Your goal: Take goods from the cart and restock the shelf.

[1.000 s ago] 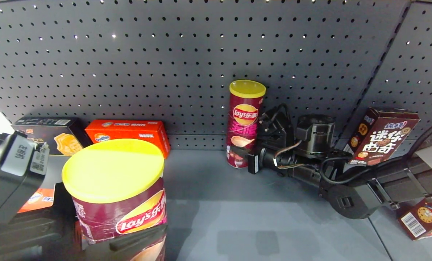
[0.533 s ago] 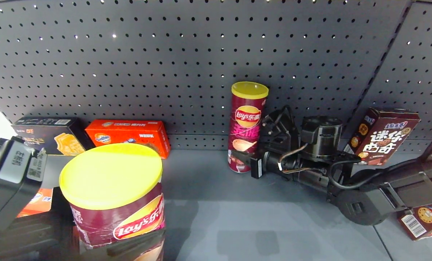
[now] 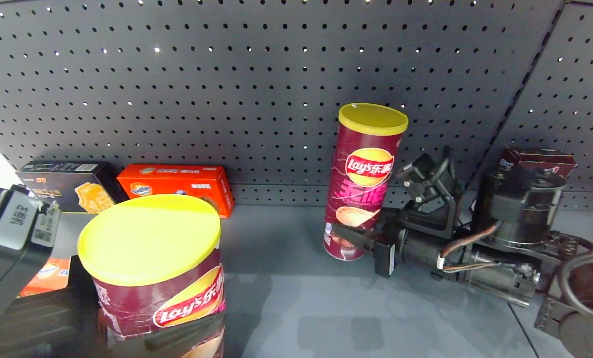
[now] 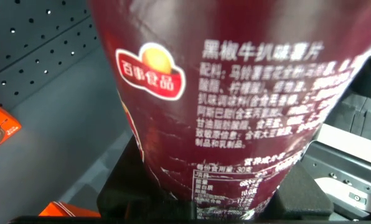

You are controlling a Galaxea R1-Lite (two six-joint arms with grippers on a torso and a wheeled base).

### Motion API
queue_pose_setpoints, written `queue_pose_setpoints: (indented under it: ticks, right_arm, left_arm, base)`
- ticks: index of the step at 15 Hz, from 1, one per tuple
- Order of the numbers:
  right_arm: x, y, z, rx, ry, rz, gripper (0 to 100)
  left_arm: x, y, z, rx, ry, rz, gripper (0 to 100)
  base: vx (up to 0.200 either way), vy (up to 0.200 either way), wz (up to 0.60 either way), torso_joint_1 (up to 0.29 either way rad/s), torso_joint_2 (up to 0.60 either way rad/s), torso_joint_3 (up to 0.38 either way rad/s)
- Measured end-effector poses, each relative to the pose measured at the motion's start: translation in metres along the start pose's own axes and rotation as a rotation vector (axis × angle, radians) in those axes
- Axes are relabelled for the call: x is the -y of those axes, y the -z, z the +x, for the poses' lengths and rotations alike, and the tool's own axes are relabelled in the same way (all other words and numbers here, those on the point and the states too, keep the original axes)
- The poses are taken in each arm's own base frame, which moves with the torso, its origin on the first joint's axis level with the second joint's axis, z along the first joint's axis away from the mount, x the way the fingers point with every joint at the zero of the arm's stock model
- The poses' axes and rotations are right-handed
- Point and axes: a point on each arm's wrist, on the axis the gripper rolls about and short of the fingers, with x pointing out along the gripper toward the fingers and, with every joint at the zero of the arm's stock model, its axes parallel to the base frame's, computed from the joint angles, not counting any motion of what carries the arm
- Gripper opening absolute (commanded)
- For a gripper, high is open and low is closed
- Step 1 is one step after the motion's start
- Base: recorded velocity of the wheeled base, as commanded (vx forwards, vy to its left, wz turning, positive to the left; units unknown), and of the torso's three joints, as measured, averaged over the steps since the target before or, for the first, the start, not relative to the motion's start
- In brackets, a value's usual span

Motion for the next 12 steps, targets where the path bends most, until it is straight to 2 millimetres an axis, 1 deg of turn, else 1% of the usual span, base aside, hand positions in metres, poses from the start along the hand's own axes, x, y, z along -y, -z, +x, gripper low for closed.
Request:
queue_pose_setpoints:
  ticks: [3,7,12]
  right_arm:
    - [-0.012,0.003,-0.022,-0.009,-0.013,-0.002,0]
    - [-0.027,0.018,-0.044,-0.043,-0.057,0.001,0]
    - [-0.041,0.029,-0.057,-0.033,-0.105,-0.006,0]
  left_arm:
    - [0.0,0.001,0.0,-0.005,0.0,-0.001,0]
    - [0.0,0.002,0.0,-0.007,0.001,-0.002,0]
    - [0.0,0.002,0.0,-0.009,0.0,-0.001,0]
  base:
    - [0.0,0.0,0.0,0.0,0.0,0.0]
    - [0.0,0.0,0.0,0.0,0.0,0.0]
    - [0.0,0.0,0.0,0.0,0.0,0.0]
